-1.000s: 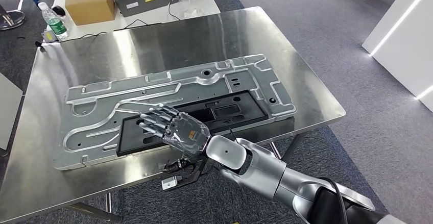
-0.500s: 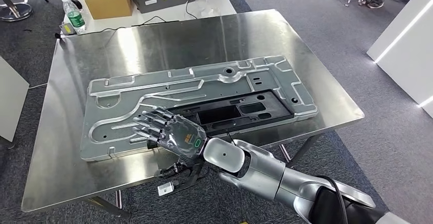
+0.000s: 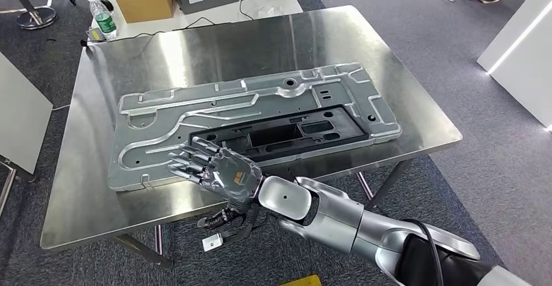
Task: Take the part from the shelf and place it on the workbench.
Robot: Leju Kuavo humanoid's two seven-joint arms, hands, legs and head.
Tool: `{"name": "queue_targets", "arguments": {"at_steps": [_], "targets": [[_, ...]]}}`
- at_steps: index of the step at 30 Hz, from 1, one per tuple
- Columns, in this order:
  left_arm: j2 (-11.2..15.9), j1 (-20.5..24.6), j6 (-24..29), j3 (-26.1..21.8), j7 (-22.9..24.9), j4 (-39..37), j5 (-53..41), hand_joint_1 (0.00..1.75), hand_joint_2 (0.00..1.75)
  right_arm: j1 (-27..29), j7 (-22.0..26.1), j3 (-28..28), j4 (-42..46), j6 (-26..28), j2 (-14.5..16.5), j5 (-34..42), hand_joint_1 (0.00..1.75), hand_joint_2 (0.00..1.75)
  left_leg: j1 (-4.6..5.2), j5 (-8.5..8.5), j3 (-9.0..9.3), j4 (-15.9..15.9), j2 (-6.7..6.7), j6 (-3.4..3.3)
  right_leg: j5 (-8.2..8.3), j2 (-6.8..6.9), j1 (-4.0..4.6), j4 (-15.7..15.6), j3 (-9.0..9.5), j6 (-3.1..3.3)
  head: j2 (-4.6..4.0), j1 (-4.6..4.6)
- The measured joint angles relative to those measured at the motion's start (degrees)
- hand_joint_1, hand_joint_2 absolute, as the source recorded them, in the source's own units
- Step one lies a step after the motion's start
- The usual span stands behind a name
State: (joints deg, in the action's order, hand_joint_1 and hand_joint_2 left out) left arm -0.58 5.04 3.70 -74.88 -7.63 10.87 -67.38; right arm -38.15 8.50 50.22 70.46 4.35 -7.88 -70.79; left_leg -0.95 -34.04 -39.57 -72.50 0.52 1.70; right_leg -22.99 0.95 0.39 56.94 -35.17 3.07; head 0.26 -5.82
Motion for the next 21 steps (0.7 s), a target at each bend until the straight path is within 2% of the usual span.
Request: {"name": "queue_targets", "arguments": {"at_steps": [1,3,4,5,6,8,9,10,11,12,13,14,15,16,17,18,20,21], "targets": [[0.03,-0.02,0.01,0.0,0.01,0.0,0.0,0.0,0.0,0.03,-0.01,0.16,-0.09,0.0,-0.01,0.0,0.0,0.0,-0.3,0.14,1.03,0.43,-0.12,0.46,0.31,0.08,-0.27,0.5,-0.92,-0.33,0.0,0.01],[0.03,0.0,0.01,0.0,0.03,-0.01,-0.01,0.0,0.0,0.01,-0.01,0.42,-0.18,0.01,-0.01,0.0,0.0,0.0,-1.0,2.06,5.83,7.02,-0.34,1.44,0.75,0.16,-0.92,2.04,-2.86,-1.05,0.0,0.02],[0.01,0.06,0.01,0.0,0.04,0.0,-0.01,0.0,0.0,-0.01,-0.03,0.5,-0.21,0.01,-0.01,0.0,0.0,0.0,-1.09,2.91,7.73,10.24,-0.28,1.68,0.89,0.2,-1.05,2.83,-3.66,-1.45,0.01,0.02],[-0.01,0.13,0.0,0.0,0.04,0.0,-0.02,0.0,0.0,-0.05,-0.04,0.55,-0.22,0.03,-0.02,0.0,0.0,0.0,-1.12,3.43,8.87,12.33,-0.18,1.42,1.02,0.21,-1.06,3.47,-4.22,-1.82,0.01,0.02],[0.0,0.2,-0.01,0.0,0.04,0.01,-0.02,0.0,0.0,-0.09,-0.06,0.57,-0.21,0.05,-0.03,0.0,0.0,0.0,-1.0,3.54,9.01,13.01,-0.05,0.88,1.2,0.23,-0.98,3.81,-4.5,-2.21,0.02,-0.01],[0.02,0.19,0.01,0.0,0.04,0.02,-0.02,0.0,0.0,-0.13,-0.08,0.61,-0.23,0.07,-0.07,0.0,0.0,0.0,-0.75,4.36,8.46,12.63,0.07,-0.7,1.95,0.15,-0.97,3.61,-4.54,-3.01,0.02,-0.02],[0.03,0.21,0.01,0.0,0.04,0.02,-0.02,0.0,0.0,-0.13,-0.09,0.63,-0.27,0.07,-0.11,0.0,0.0,0.0,-0.72,4.85,8.27,12.7,-0.03,-1.29,1.93,0.05,-1.07,3.61,-4.64,-3.39,0.02,-0.02],[0.02,0.25,0.01,0.0,0.05,0.02,-0.02,0.0,0.0,-0.11,-0.1,0.64,-0.31,0.05,-0.15,0.0,0.0,0.0,-0.74,5.45,7.94,12.8,-0.14,-1.87,0.94,-0.07,-1.19,4.21,-4.97,-3.73,0.02,0.0],[0.02,0.29,0.01,0.0,0.05,0.02,-0.02,0.0,0.0,-0.11,-0.1,0.66,-0.35,0.05,-0.19,0.0,0.0,0.0,-0.8,6.11,7.45,12.91,-0.26,-2.36,-1.17,-0.19,-1.26,5.92,-5.61,-3.97,0.01,-0.02],[0.01,0.33,0.02,0.0,0.07,0.02,-0.02,0.0,0.0,-0.12,-0.12,0.66,-0.39,0.04,-0.22,0.0,0.0,0.0,-0.8,6.73,6.89,12.91,-0.35,-2.72,-4.12,-0.3,-1.3,8.72,-6.43,-4.16,0.01,-0.01],[0.01,0.32,0.03,0.0,0.08,0.02,-0.02,0.0,0.0,-0.1,-0.13,0.67,-0.43,0.04,-0.25,0.0,0.0,0.0,-0.73,7.31,6.15,12.9,-0.37,-2.93,-7.11,-0.33,-1.32,12.31,-7.3,-4.29,0.0,-0.02],[0.01,0.31,0.03,0.0,0.08,0.02,-0.02,0.0,0.0,-0.07,-0.14,0.68,-0.48,0.03,-0.29,0.0,0.0,0.0,-0.63,7.88,5.38,12.85,-0.38,-3.02,-9.3,-0.35,-1.31,15.91,-7.93,-4.37,0.0,-0.02],[0.01,0.29,0.04,0.0,0.09,0.02,-0.02,0.0,0.0,-0.02,-0.15,0.7,-0.53,0.03,-0.34,0.0,0.0,0.0,-0.53,8.42,4.63,12.81,-0.37,-3.02,-10.28,-0.36,-1.3,18.41,-7.97,-4.36,0.0,-0.02],[0.01,0.28,0.04,0.0,0.09,0.02,-0.02,0.0,0.0,0.01,-0.15,0.72,-0.57,0.02,-0.38,0.0,0.0,0.0,-0.45,8.94,3.88,12.78,-0.35,-2.99,-10.14,-0.39,-1.27,19.21,-7.17,-4.26,0.0,-0.02],[0.01,0.28,0.04,0.0,0.09,0.02,-0.02,0.0,0.0,0.01,-0.15,0.74,-0.58,0.02,-0.4,0.0,0.0,0.0,-0.38,9.47,3.18,12.75,-0.3,-2.89,-9.16,-0.44,-1.23,17.94,-5.33,-4.05,0.0,-0.01],[0.01,0.29,0.05,0.0,0.09,0.02,-0.02,0.0,0.0,-0.05,-0.15,0.74,-0.58,0.03,-0.42,0.0,0.0,0.0,-0.35,10.0,2.59,12.75,-0.23,-2.76,-7.96,-0.57,-1.16,14.69,-2.46,-3.71,0.0,-0.01],[-0.1,0.3,0.1,0.0,0.1,0.02,-0.02,0.0,0.0,-0.34,-0.15,0.73,-0.51,0.05,-0.42,0.0,0.0,0.0,-0.25,10.98,1.8,12.8,-0.09,-2.28,-7.29,-0.95,-0.82,6.64,3.47,-3.04,0.01,0.02],[-0.16,0.31,0.14,0.0,0.11,0.02,-0.02,0.0,0.0,-0.5,-0.16,0.72,-0.47,0.07,-0.43,0.0,0.0,0.0,-0.26,11.47,1.69,12.94,-0.06,-1.96,-7.34,-1.11,-0.6,3.92,5.22,-2.81,0.01,-0.01]]}}
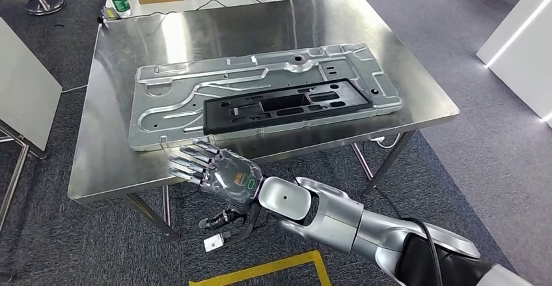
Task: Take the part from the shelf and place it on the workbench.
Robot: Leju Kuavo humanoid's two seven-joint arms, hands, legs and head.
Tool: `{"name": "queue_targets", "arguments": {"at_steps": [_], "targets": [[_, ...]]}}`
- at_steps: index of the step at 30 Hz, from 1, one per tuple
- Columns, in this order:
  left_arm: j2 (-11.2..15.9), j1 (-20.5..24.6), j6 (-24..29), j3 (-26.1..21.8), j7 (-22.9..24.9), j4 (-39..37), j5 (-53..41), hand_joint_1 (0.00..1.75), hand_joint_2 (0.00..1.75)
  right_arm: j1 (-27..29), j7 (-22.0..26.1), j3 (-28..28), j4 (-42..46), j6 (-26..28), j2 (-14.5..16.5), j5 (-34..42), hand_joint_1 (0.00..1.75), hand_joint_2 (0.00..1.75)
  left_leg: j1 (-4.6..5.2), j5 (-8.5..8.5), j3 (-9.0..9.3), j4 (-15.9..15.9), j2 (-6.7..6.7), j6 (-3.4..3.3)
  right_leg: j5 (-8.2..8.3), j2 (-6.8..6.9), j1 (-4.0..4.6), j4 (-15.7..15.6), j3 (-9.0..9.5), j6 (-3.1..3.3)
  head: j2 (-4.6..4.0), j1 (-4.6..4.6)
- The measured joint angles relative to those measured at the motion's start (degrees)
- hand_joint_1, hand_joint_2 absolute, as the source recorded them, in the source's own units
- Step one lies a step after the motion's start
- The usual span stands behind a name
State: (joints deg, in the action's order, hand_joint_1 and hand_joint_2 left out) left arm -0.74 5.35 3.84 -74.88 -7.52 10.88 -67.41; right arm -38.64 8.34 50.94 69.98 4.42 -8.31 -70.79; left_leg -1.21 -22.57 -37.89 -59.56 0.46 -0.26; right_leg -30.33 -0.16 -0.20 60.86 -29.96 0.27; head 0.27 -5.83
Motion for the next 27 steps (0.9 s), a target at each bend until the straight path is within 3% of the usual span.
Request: {"name": "queue_targets", "arguments": {"at_steps": [1,3,4,5,6,8,9,10,11,12,13,15,16,18,19,20,23,24,25,26,27], "targets": [[-0.06,0.0,0.03,0.0,0.0,0.0,0.0,0.0,0.0,-0.15,0.0,0.0,0.02,-0.01,-0.01,0.0,0.0,0.0,-0.06,0.51,-0.02,0.23,0.02,0.37,-0.18,-0.07,0.24,-1.38,0.65,0.12,0.01,0.01],[-0.12,-0.04,0.07,0.0,-0.01,-0.01,-0.05,0.0,0.0,-0.32,0.0,0.03,0.02,-0.04,-0.03,0.0,0.0,0.0,-0.2,1.33,-0.07,0.79,0.05,1.12,0.99,0.1,0.31,-2.19,0.25,0.56,0.0,-0.02],[-0.18,-0.05,0.04,0.0,-0.02,-0.02,-0.16,0.0,0.0,-0.4,0.01,0.07,0.02,-0.08,-0.04,0.04,0.0,0.0,-0.24,0.64,-0.39,0.51,0.02,1.37,1.71,0.24,0.21,-2.65,-0.11,0.95,0.0,0.01],[-0.24,-0.06,0.01,0.0,-0.04,-0.02,-0.32,0.0,0.0,-0.5,-0.02,0.1,0.03,-0.13,-0.06,0.25,0.0,0.0,-0.24,-1.16,-0.91,-0.65,-0.03,1.53,2.59,0.39,0.08,-3.06,-0.66,1.43,-0.01,0.03],[-0.28,-0.04,-0.04,0.0,-0.08,-0.02,-0.51,0.0,0.0,-0.62,-0.08,0.1,0.05,-0.2,-0.13,0.62,0.0,0.0,-0.32,-3.99,-1.57,-2.94,-0.11,1.58,3.45,0.52,-0.04,-3.33,-1.34,1.81,-0.01,0.07],[-0.33,-0.06,-0.13,0.0,-0.24,-0.02,-0.84,0.0,0.0,-0.82,-0.27,-0.28,0.27,-0.49,-0.71,2.08,0.0,0.0,-0.32,-9.47,-2.83,-9.54,-0.14,1.75,4.89,0.66,0.14,-3.33,-3.02,2.2,-0.01,0.1],[-0.37,-0.07,-0.18,0.0,-0.34,-0.02,-0.93,0.0,0.0,-0.89,-0.36,-0.68,0.53,-0.76,-1.23,2.94,0.0,0.0,-0.32,-10.47,-3.0,-12.5,-0.14,1.86,5.59,0.76,0.23,-3.23,-3.99,2.16,-0.01,0.1],[-0.42,-0.06,-0.22,0.0,-0.43,-0.02,-0.99,0.0,0.0,-0.99,-0.39,-1.19,0.85,-1.07,-1.87,3.74,0.0,0.0,-0.32,-10.05,-2.6,-14.19,-0.15,1.96,6.25,0.88,0.3,-3.06,-5.01,2.08,-0.01,0.1],[-0.48,-0.06,-0.27,0.0,-0.5,-0.02,-1.01,0.0,0.0,-1.14,-0.41,-1.79,1.23,-1.37,-2.55,4.38,0.0,0.0,-0.32,-8.59,-1.41,-14.24,-0.16,2.01,6.89,0.99,0.33,-2.79,-6.1,1.96,-0.01,0.1],[-0.53,-0.06,-0.29,0.0,-0.55,-0.02,-1.02,0.0,0.0,-1.38,-0.41,-2.35,1.58,-1.62,-3.16,4.81,0.0,0.0,-0.33,-6.96,0.64,-12.54,-0.19,1.98,7.47,1.05,0.33,-2.42,-7.19,1.79,-0.01,0.1],[-0.58,-0.01,-0.29,0.0,-0.58,-0.02,-1.03,0.0,0.0,-1.67,-0.41,-2.85,1.95,-1.83,-3.68,5.06,0.0,0.0,-0.32,-6.38,3.5,-9.31,-0.23,1.87,7.96,1.09,0.33,-1.93,-8.15,1.56,-0.01,0.11],[-0.64,0.12,-0.3,0.01,-0.67,-0.02,-1.03,0.0,0.0,-2.21,-0.4,-3.67,2.69,-2.09,-4.53,5.28,0.0,0.0,-0.06,-7.64,8.74,-2.05,-0.24,1.4,8.76,1.15,0.44,-0.99,-9.44,0.97,0.01,0.09],[-0.69,0.18,-0.31,0.01,-0.74,-0.02,-1.04,0.0,0.0,-2.39,-0.38,-3.94,2.98,-2.18,-4.84,5.32,0.0,0.0,0.14,-8.58,10.05,0.14,-0.22,1.04,9.21,1.19,0.46,-0.78,-9.69,0.63,0.01,0.08],[-0.84,0.15,-0.34,0.02,-0.86,-0.02,-1.05,0.0,0.0,-2.49,-0.29,-4.18,3.26,-2.24,-5.25,5.31,0.0,0.0,0.34,-8.27,9.91,1.04,-0.22,0.21,10.28,1.22,0.45,-0.99,-9.82,-0.03,0.0,0.05],[-0.95,0.15,-0.36,0.02,-0.91,-0.02,-1.05,0.0,0.0,-2.47,-0.25,-4.19,3.29,-2.3,-5.42,5.24,0.0,0.0,0.28,-7.62,9.52,1.19,-0.35,-0.24,9.99,1.08,0.33,-0.84,-10.05,-0.35,-0.01,0.04],[-1.03,0.15,-0.39,0.02,-0.92,-0.02,-1.05,0.0,0.0,-2.42,-0.22,-4.19,3.32,-2.34,-5.57,5.12,0.0,0.0,0.16,-6.84,9.02,1.35,-0.52,-0.71,8.53,0.9,0.22,0.07,-10.5,-0.65,-0.01,0.03],[-1.18,0.23,-0.43,0.02,-0.98,-0.02,-1.05,0.0,0.0,-2.14,-0.24,-4.19,3.33,-2.4,-5.96,4.9,0.0,0.0,0.02,-4.48,6.6,1.43,-0.94,-1.56,-0.1,0.54,-0.24,8.45,-12.65,-1.49,-0.01,0.03],[-1.22,0.23,-0.43,0.02,-1.0,-0.02,-1.05,0.0,0.0,-1.93,-0.25,-4.19,3.33,-2.4,-6.03,4.9,0.0,0.0,0.03,-3.75,5.58,1.36,-0.97,-1.57,-1.69,0.52,-0.38,11.77,-13.0,-1.72,-0.01,0.03],[-1.28,0.22,-0.43,0.02,-1.01,-0.02,-1.05,0.0,0.0,-1.7,-0.26,-4.19,3.33,-2.4,-6.09,4.9,0.0,0.0,0.03,-3.02,4.54,1.27,-0.98,-1.5,-1.82,0.51,-0.51,13.99,-12.74,-1.88,-0.01,0.04],[-1.33,0.21,-0.43,0.02,-1.01,-0.02,-1.05,0.0,0.0,-1.5,-0.26,-4.19,3.33,-2.39,-6.12,4.89,0.0,0.0,0.03,-2.34,3.52,1.18,-0.98,-1.39,-0.82,0.5,-0.62,14.57,-11.68,-1.96,-0.01,0.03],[-1.39,0.21,-0.44,0.02,-1.02,-0.02,-1.05,0.0,0.0,-1.38,-0.26,-4.19,3.35,-2.39,-6.14,4.89,0.0,0.0,0.02,-1.68,2.57,1.07,-0.96,-1.23,0.7,0.48,-0.71,13.29,-9.73,-1.93,-0.01,0.04]]}}
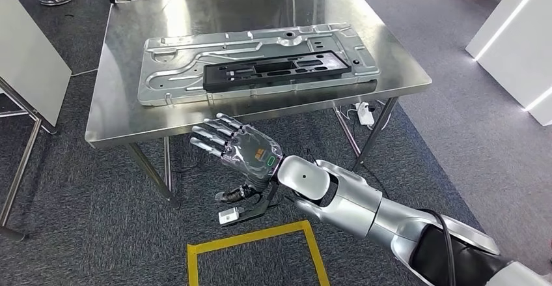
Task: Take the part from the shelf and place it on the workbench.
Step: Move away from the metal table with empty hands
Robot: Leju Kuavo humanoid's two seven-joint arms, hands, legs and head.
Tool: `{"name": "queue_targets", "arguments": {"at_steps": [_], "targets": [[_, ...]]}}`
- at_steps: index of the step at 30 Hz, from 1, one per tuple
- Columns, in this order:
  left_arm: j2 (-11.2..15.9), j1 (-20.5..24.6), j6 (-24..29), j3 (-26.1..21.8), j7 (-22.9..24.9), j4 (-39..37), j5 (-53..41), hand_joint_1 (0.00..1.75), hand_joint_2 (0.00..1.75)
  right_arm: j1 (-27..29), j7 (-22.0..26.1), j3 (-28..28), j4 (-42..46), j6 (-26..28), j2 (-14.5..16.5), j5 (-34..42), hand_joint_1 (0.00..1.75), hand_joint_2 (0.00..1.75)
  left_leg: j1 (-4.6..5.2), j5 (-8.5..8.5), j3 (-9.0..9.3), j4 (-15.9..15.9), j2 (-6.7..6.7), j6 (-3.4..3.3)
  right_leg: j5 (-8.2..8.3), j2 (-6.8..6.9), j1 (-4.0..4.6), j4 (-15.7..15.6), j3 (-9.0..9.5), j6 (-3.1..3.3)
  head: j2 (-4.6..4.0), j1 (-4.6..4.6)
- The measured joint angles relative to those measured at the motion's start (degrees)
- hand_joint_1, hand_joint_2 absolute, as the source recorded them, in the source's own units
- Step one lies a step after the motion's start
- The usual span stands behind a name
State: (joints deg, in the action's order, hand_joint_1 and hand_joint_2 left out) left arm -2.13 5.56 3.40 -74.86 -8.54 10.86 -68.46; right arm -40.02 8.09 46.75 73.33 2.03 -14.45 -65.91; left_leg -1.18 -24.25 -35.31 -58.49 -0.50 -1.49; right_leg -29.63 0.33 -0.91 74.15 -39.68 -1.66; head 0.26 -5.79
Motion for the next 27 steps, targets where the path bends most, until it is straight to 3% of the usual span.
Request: {"name": "queue_targets", "arguments": {"at_steps": [1,3,5,7,8,10,11,12,13,14,16,17,19,20,22,23,24,27], "targets": [[-0.07,0.02,-0.01,0.0,-0.02,0.0,-0.01,0.0,0.0,0.04,0.0,0.0,0.05,0.01,-0.02,-0.01,0.0,0.0,0.0,0.61,-0.75,-0.11,0.02,0.2,1.13,-0.06,-0.03,-3.03,2.84,0.15,0.0,0.0],[-0.21,0.05,-0.09,0.0,-0.07,0.0,-0.05,0.0,0.0,-0.01,-0.01,0.0,0.35,0.04,-0.09,-0.02,0.0,0.0,0.11,1.68,-1.71,-0.2,0.11,0.82,0.48,-0.22,0.21,-11.23,8.96,0.64,0.01,0.0],[-0.28,0.04,-0.18,0.0,-0.1,0.0,-0.09,0.0,0.0,0.01,-0.03,0.0,0.64,0.07,-0.21,-0.03,0.0,0.0,0.1,2.81,-2.05,0.09,0.14,1.61,-0.88,-0.32,0.63,-15.94,11.66,1.11,0.01,0.0],[-0.31,-0.07,-0.22,0.01,-0.12,0.0,-0.1,0.0,0.0,0.13,-0.04,0.0,0.7,0.07,-0.31,-0.03,0.0,0.0,-0.04,3.54,-2.37,0.39,0.2,2.39,0.03,-0.13,0.66,-16.68,10.94,1.76,0.0,0.01],[-0.33,-0.12,-0.23,0.01,-0.12,0.0,-0.1,0.0,0.0,0.18,-0.04,0.0,0.71,0.06,-0.33,-0.03,0.0,0.0,-0.09,2.56,-2.85,-0.18,0.25,2.65,0.77,0.0,0.58,-16.91,10.37,2.27,0.0,0.02],[-0.39,-0.16,-0.27,0.02,-0.1,0.0,-0.1,0.0,0.0,0.26,-0.04,0.0,0.74,0.05,-0.36,-0.04,0.0,0.0,-0.17,-2.83,-4.4,-4.64,0.31,2.95,2.45,0.22,0.51,-17.25,8.84,3.16,0.0,0.05],[-0.4,-0.17,-0.28,0.02,-0.1,0.0,-0.1,0.0,0.0,0.33,-0.04,0.0,0.75,0.06,-0.37,-0.04,0.0,0.0,-0.14,-6.0,-5.24,-8.22,0.31,3.07,3.21,0.2,0.62,-17.24,7.93,3.43,0.0,0.05],[-0.4,-0.17,-0.28,0.02,-0.1,0.0,-0.11,0.0,0.0,0.43,-0.05,0.0,0.75,0.07,-0.38,-0.04,0.0,0.0,-0.13,-8.12,-5.82,-11.93,0.32,3.18,3.94,0.22,0.76,-17.14,6.96,3.49,0.0,0.05],[-0.4,-0.17,-0.3,0.02,-0.13,0.0,-0.12,0.0,0.0,0.54,-0.08,0.0,0.74,0.08,-0.42,-0.03,0.0,0.0,-0.11,-8.69,-5.95,-14.77,0.32,3.24,4.62,0.26,0.89,-17.0,5.97,3.5,0.0,0.04],[-0.41,-0.17,-0.32,0.02,-0.16,0.0,-0.15,0.0,0.0,0.66,-0.16,0.0,0.75,0.09,-0.5,0.04,0.0,0.0,-0.1,-7.82,-5.34,-16.06,0.31,3.23,5.27,0.31,1.01,-16.79,4.93,3.45,0.0,0.04],[-0.41,-0.14,-0.38,0.02,-0.24,0.0,-0.33,0.0,0.0,0.81,-0.33,-0.04,0.87,0.12,-0.85,0.22,0.0,0.0,-0.06,-4.63,-1.39,-13.13,0.3,2.93,6.4,0.38,1.17,-16.14,2.91,3.23,0.0,0.05],[-0.4,-0.1,-0.39,0.02,-0.3,0.01,-0.43,0.0,0.0,0.84,-0.39,-0.13,1.03,0.14,-1.09,0.34,0.0,0.0,0.03,-4.26,1.63,-9.39,0.3,2.65,6.86,0.41,1.23,-15.71,2.04,3.05,0.01,0.06],[-0.39,0.0,-0.38,0.05,-0.41,0.02,-0.57,0.0,0.0,0.92,-0.43,-0.46,1.49,0.19,-1.76,0.58,0.0,0.0,0.38,-5.84,6.57,-1.97,0.31,2.03,7.71,0.52,1.32,-15.05,0.94,2.52,0.01,0.03],[-0.4,0.05,-0.38,0.07,-0.48,0.02,-0.61,0.0,0.0,1.02,-0.43,-0.66,1.74,0.21,-2.1,0.71,0.0,0.0,0.63,-6.73,7.62,0.09,0.32,1.64,8.2,0.6,1.29,-15.0,0.72,2.2,0.02,0.03],[-0.52,0.05,-0.37,0.09,-0.56,0.02,-0.65,0.0,0.0,1.33,-0.44,-0.98,2.14,0.22,-2.87,0.9,0.0,0.0,0.72,-6.18,7.44,1.16,0.19,0.71,9.03,0.57,1.17,-15.16,0.54,1.51,0.01,0.02],[-0.61,0.06,-0.37,0.1,-0.58,0.01,-0.66,0.0,0.0,1.53,-0.44,-1.09,2.26,0.22,-3.23,0.92,0.0,0.0,0.62,-5.5,7.16,1.4,0.07,0.17,8.35,0.38,1.11,-14.77,0.27,1.18,0.01,-0.03],[-0.69,0.07,-0.37,0.11,-0.58,0.01,-0.66,0.0,0.0,1.72,-0.45,-1.17,2.37,0.22,-3.55,0.94,0.0,0.0,0.46,-4.75,6.73,1.66,-0.09,-0.36,6.57,0.17,1.05,-13.5,-0.22,0.88,0.0,-0.06],[-0.8,0.12,-0.35,0.14,-0.58,0.0,-0.68,0.0,0.0,2.54,-0.47,-1.3,2.68,0.22,-4.2,0.95,0.0,0.0,0.37,-2.58,4.47,1.7,-0.32,-1.13,-1.79,-0.16,0.46,-3.82,-2.49,-0.03,0.0,-0.1]]}}
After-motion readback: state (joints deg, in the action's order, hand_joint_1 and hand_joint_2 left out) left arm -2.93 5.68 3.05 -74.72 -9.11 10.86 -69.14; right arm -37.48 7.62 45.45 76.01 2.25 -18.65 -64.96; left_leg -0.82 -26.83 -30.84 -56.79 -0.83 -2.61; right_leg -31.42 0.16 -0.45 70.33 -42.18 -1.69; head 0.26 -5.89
